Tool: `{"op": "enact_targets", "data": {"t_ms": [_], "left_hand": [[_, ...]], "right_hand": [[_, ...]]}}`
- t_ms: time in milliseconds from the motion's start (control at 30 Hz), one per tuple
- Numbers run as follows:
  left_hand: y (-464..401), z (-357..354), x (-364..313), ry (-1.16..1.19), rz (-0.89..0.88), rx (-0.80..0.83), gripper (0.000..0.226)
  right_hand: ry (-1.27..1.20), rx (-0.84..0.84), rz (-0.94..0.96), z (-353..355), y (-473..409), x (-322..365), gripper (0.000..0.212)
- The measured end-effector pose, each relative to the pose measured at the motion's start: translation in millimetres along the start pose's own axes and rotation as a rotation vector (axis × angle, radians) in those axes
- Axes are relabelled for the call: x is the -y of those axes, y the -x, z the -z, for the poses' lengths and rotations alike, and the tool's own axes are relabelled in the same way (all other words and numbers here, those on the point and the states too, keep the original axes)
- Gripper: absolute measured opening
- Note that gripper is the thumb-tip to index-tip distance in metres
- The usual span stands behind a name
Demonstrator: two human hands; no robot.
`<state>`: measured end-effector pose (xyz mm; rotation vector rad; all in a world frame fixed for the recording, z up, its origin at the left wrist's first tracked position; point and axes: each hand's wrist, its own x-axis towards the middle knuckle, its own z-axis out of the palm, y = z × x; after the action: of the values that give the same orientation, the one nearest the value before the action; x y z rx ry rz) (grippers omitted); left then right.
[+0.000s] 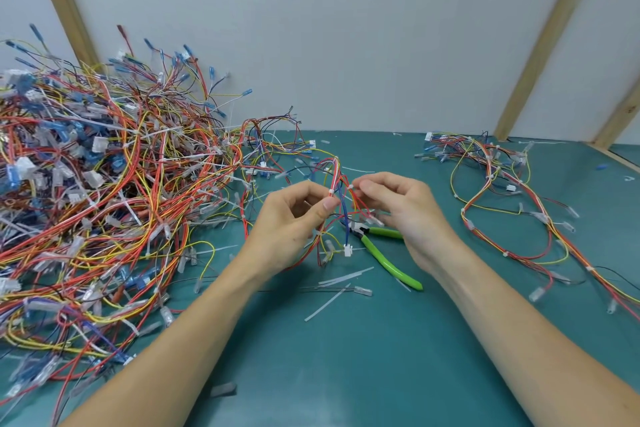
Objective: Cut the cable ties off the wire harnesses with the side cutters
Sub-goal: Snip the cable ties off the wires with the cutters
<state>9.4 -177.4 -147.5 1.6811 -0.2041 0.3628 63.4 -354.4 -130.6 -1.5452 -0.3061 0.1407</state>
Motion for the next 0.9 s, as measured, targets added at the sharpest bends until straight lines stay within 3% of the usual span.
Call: {"op": "enact_targets", "data": {"t_ms": [167,467,600,633,733,900], "left_hand": [[0.6,1.6,1.7,-0.008,-0.018,0.019,0.030],[0.7,3.9,3.5,-0.031,-0.008,0.020,0.010],[1.0,3.3,0.6,-0.023,0.039,0.000,0.011],[1.6,2.9,0.9,-0.024,0.043,0.003,0.013],[3.7,1.4,1.2,-0.048,0.036,0.029,0.014],[2.3,5.6,3.5,-0.134,0.082,0.032,0.033]], "right_hand": [[-0.012,0.120,0.012,-2.0,0.9,-2.6,0.011],[0.010,0.269,-0.002,0.3,2.2,-2.1,0.018],[-0.030,0.261,-0.044,-2.5,3.4,-0.5,0.055],[-0.034,0.248,-0.054,-3.1,3.3,-1.3,0.052],[-0.030,0.194,-0.067,-5.4,4.8,-0.8,0.015],[-0.129,0.104,-0.102,3.3,-1.5,5.6,0.011]]}}
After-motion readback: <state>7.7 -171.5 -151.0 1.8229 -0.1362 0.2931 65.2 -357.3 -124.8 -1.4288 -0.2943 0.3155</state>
